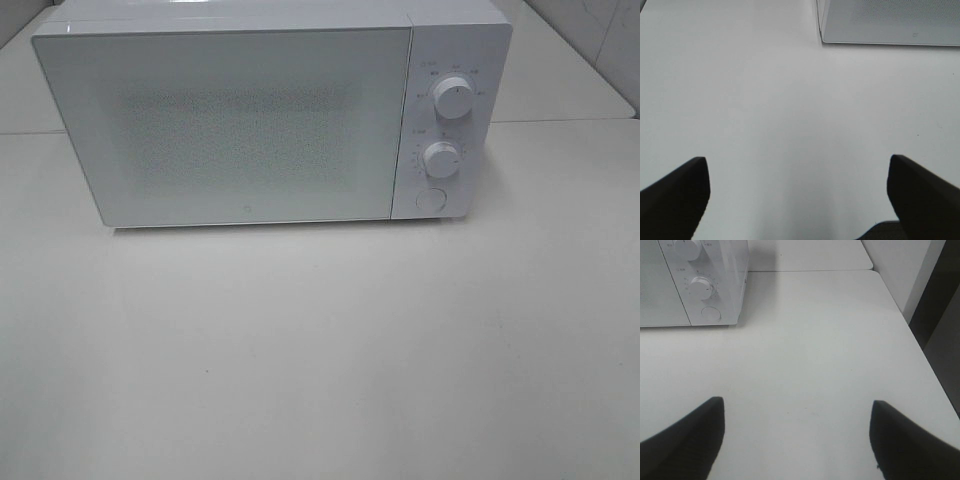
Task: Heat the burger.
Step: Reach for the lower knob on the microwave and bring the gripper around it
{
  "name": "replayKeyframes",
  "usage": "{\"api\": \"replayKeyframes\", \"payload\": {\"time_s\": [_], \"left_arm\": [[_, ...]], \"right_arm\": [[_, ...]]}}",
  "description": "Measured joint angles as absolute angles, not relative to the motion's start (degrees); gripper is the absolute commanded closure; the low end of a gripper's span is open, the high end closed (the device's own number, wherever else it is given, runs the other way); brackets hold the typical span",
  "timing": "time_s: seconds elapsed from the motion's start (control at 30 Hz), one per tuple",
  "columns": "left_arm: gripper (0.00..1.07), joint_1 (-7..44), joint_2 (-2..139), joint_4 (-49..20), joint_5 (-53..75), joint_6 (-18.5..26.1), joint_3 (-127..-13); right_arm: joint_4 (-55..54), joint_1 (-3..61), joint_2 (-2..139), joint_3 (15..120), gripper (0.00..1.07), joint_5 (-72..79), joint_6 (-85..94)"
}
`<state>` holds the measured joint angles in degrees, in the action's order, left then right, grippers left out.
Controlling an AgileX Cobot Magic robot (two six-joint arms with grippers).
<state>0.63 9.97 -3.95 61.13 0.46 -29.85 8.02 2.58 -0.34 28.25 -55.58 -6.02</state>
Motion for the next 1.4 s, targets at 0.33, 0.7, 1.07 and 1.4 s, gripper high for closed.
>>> {"api": "replayKeyframes", "payload": {"time_s": [0.33,0.7,1.07,1.4], "left_arm": [[0.18,0.63,0.17,-3.95,61.19,0.00,-29.85],[0.18,0.63,-0.29,-3.95,61.25,0.00,-29.56],[0.18,0.63,-0.29,-3.95,61.25,0.00,-29.56],[0.18,0.63,-0.29,-3.95,61.25,0.00,-29.56]], "right_arm": [[8.02,2.58,-0.34,28.25,0.31,-55.58,-6.02],[8.02,2.58,-0.34,28.25,0.31,-55.58,-6.02],[8.02,2.58,-0.34,28.25,0.31,-55.58,-6.02],[8.08,2.58,-0.11,30.19,0.28,-48.01,-4.01]]}}
